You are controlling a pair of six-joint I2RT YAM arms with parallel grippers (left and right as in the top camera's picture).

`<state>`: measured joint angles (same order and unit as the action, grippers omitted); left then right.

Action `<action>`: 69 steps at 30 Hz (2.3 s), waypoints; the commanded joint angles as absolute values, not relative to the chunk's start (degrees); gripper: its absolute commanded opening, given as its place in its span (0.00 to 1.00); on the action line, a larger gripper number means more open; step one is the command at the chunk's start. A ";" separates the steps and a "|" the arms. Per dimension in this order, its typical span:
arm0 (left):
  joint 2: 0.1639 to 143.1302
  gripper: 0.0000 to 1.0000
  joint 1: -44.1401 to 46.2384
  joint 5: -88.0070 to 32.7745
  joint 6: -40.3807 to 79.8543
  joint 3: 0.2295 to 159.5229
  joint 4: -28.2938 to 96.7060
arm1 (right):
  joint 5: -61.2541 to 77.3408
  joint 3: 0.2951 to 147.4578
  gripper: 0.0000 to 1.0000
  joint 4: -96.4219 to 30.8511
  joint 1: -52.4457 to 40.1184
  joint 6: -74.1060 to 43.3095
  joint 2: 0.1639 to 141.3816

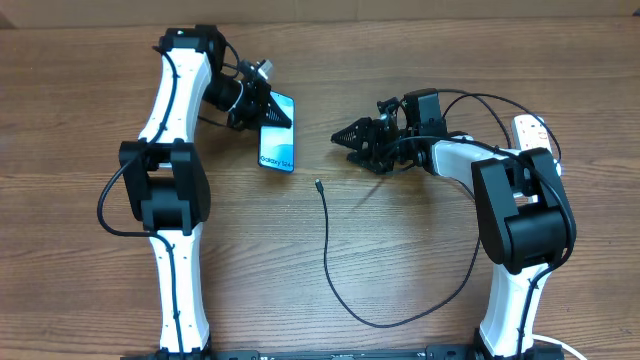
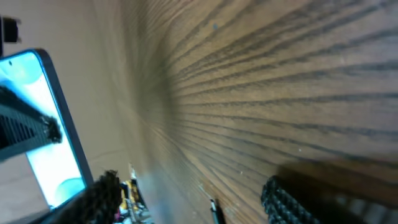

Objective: Plug charger to phone and switch on socket
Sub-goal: 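Release the phone with the right gripper and pull it back, then move the right gripper down over the cable's USB-C plug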

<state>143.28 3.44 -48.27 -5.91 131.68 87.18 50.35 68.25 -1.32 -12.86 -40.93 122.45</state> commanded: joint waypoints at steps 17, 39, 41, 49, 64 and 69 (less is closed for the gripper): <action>142.06 0.04 5.37 -61.54 -12.67 132.84 92.38 | 13.41 68.64 0.66 -33.19 -14.66 -31.40 93.69; 142.08 0.04 5.67 -61.12 -8.51 132.84 89.30 | 3.92 68.60 0.15 -46.98 -22.98 -31.40 93.78; 142.08 0.04 5.67 -61.12 -8.51 132.84 89.27 | 3.90 68.60 0.06 -47.03 -22.98 -31.40 93.89; 142.08 0.04 5.67 -61.12 1.13 132.84 85.67 | 2.87 68.60 0.04 -51.81 -22.98 -29.04 93.91; 142.08 0.04 5.72 -67.51 9.85 132.84 80.01 | -1.13 68.58 0.04 -49.19 -26.50 -29.08 95.26; 142.08 0.04 5.93 -68.69 9.23 132.84 78.63 | -1.52 68.58 0.04 -47.13 -28.80 -29.04 99.09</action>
